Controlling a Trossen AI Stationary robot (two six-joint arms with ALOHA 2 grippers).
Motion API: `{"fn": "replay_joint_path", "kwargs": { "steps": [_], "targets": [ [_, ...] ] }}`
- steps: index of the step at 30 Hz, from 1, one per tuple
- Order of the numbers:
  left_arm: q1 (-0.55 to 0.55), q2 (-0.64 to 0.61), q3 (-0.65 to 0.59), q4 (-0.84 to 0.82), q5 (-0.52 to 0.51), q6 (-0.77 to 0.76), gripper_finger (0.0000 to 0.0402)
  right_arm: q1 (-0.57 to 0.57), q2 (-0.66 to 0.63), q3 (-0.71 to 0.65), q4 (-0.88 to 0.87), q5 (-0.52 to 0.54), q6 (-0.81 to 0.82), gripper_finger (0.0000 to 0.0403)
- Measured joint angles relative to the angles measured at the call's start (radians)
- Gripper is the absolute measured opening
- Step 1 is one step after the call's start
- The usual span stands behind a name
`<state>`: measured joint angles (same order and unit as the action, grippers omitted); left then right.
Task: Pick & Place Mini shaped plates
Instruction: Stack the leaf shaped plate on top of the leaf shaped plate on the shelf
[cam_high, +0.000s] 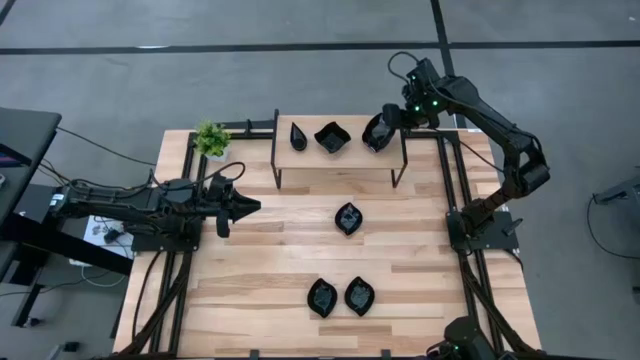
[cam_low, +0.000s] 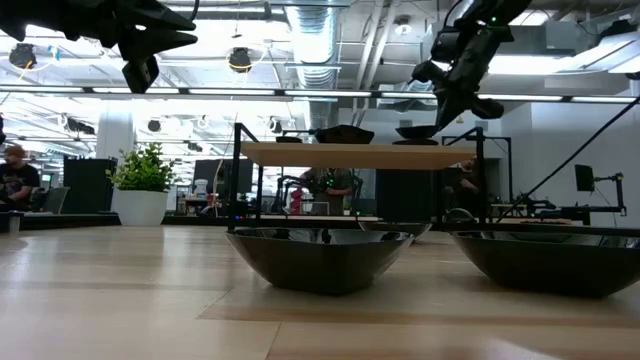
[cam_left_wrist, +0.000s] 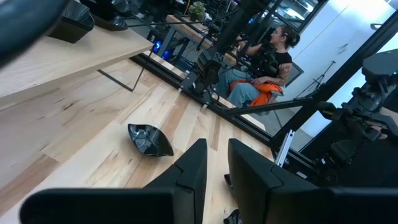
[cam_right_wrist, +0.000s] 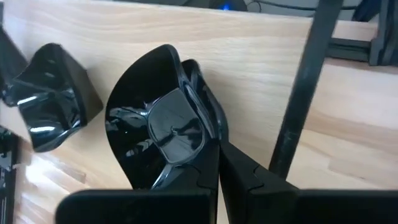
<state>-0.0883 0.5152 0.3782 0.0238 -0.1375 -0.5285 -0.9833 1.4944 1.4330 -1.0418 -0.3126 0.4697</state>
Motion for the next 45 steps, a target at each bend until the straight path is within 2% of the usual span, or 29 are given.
{"fn": "replay_joint_path", "kwargs": {
  "steps": [30,45],
  "targets": [
    [0.000,0.000,0.000,0.004,0.000,0.000,0.0066,0.068,0.000,0.000,0.009,0.104,0.021,0.0000],
    [0.000,0.000,0.000,0.008,0.000,0.000,0.0066,0.068,0.000,0.001,0.042,0.128,0.026,0.0000]
  ]
}}
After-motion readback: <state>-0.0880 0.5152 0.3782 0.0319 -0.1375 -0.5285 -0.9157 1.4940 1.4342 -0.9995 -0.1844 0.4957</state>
